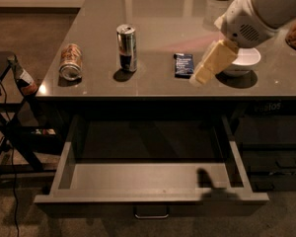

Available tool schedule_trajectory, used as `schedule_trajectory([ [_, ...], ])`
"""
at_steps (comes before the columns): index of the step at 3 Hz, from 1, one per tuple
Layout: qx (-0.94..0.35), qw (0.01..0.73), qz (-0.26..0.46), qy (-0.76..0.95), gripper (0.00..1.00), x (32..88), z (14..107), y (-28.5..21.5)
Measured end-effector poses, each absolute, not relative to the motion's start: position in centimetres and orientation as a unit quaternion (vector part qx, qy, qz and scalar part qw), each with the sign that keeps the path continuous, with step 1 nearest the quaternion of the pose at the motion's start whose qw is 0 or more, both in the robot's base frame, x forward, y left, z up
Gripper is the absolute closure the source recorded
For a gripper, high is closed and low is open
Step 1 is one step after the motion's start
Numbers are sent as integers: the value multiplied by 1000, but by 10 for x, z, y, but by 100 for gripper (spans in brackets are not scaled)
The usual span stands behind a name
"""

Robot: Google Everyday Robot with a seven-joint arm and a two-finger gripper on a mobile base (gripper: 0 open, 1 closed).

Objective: Place redbull can into top drawer

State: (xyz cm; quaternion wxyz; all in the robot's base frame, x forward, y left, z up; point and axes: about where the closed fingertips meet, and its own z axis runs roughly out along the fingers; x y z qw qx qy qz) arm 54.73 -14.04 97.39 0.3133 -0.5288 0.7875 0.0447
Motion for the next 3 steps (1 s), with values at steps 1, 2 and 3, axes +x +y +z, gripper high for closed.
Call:
schedule_trajectory([
  [1, -525, 340, 73, 777, 0, 581, 976, -114],
  [2, -525, 340, 73, 777, 0, 581, 976, -113],
  [3, -526, 365, 88, 763, 0, 597, 967, -96],
])
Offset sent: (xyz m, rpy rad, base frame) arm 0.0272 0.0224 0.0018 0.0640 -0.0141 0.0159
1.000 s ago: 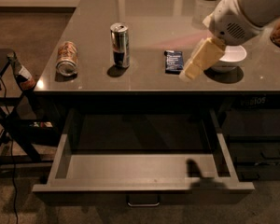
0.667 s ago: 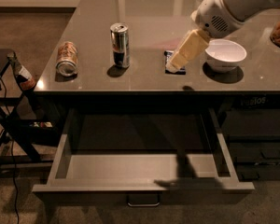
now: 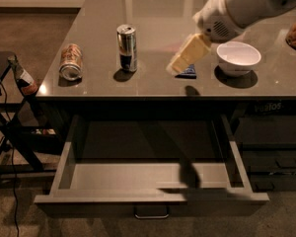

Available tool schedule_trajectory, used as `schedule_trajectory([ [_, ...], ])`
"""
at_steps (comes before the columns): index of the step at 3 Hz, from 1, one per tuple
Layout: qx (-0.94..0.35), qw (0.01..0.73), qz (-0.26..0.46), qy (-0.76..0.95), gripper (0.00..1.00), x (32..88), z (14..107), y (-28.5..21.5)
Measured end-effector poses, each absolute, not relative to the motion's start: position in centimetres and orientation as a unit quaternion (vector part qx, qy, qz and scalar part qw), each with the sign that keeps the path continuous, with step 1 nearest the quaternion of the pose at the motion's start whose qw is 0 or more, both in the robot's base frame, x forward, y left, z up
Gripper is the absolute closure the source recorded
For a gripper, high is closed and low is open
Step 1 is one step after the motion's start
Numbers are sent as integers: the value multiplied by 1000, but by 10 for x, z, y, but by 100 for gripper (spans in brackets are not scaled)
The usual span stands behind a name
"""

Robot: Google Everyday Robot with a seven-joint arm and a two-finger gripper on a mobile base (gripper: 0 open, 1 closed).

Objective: Place redbull can into top drawer

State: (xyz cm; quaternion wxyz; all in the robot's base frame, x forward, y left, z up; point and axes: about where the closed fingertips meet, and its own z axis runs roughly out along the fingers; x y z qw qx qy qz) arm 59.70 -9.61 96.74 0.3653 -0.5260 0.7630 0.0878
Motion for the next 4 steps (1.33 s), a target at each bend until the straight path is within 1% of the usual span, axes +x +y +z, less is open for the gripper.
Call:
schedule_trajectory([
  [1, -521, 393, 116, 749, 0, 630, 957, -69],
  [2, -516, 397, 142, 746, 0, 656, 942, -46],
  [4, -518, 409, 141, 738, 0, 661, 928, -37],
])
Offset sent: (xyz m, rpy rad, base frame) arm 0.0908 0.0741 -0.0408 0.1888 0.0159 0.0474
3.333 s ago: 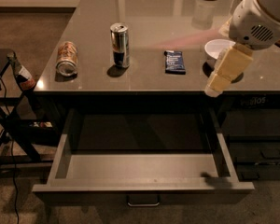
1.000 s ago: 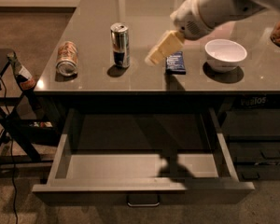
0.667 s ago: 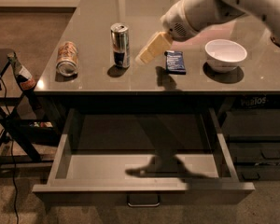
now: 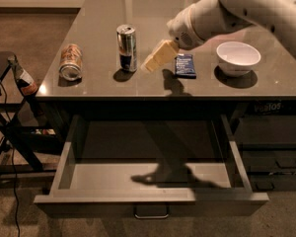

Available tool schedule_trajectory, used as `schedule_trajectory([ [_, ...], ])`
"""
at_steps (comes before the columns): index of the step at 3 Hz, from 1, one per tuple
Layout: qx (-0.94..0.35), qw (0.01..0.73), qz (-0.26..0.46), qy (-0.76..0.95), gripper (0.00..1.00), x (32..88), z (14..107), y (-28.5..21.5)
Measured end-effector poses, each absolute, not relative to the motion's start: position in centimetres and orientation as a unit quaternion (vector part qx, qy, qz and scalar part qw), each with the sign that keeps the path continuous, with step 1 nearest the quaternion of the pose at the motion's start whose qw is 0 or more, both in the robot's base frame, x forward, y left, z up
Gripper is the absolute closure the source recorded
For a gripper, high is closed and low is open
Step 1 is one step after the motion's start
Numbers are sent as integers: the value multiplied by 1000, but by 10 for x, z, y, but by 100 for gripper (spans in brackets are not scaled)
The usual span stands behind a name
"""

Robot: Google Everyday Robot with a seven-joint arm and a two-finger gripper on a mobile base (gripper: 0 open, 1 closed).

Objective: Place redbull can into top drawer

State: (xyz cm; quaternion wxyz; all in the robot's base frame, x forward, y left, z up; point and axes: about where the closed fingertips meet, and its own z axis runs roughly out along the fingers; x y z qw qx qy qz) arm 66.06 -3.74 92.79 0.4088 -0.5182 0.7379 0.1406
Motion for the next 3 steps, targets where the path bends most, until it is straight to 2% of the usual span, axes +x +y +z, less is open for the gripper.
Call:
schedule_trajectory([
  [3, -512, 436, 205, 711, 0, 708, 887, 18],
])
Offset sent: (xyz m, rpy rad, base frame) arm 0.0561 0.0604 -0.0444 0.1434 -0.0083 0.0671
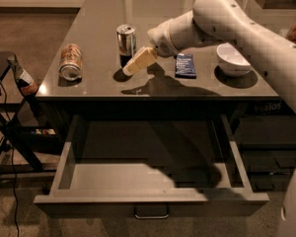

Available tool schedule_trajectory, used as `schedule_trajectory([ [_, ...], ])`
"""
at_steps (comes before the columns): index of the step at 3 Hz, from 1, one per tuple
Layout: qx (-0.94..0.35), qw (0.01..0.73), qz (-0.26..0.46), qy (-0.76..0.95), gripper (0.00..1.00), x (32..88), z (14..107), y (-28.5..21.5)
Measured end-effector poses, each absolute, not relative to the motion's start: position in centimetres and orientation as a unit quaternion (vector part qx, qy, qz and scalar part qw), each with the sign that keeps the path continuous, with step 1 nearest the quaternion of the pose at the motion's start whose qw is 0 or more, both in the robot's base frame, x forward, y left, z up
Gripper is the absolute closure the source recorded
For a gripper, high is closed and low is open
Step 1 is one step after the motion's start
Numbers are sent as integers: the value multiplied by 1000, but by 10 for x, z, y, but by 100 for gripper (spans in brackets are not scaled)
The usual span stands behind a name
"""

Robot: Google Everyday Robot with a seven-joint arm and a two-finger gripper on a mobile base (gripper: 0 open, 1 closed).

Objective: Place redbull can into top drawer

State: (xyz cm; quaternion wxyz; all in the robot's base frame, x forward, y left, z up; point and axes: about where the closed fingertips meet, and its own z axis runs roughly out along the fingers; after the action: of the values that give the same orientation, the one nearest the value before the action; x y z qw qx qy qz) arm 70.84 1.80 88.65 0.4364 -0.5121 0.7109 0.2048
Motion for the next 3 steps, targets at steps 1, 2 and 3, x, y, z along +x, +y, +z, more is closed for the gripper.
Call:
schedule_trajectory([
  [1, -519, 424, 211, 711, 0, 711, 887, 28],
  [2, -519, 436, 223, 701, 0, 706, 889, 33],
  [3, -530, 439, 258, 678, 0, 711, 884, 59],
])
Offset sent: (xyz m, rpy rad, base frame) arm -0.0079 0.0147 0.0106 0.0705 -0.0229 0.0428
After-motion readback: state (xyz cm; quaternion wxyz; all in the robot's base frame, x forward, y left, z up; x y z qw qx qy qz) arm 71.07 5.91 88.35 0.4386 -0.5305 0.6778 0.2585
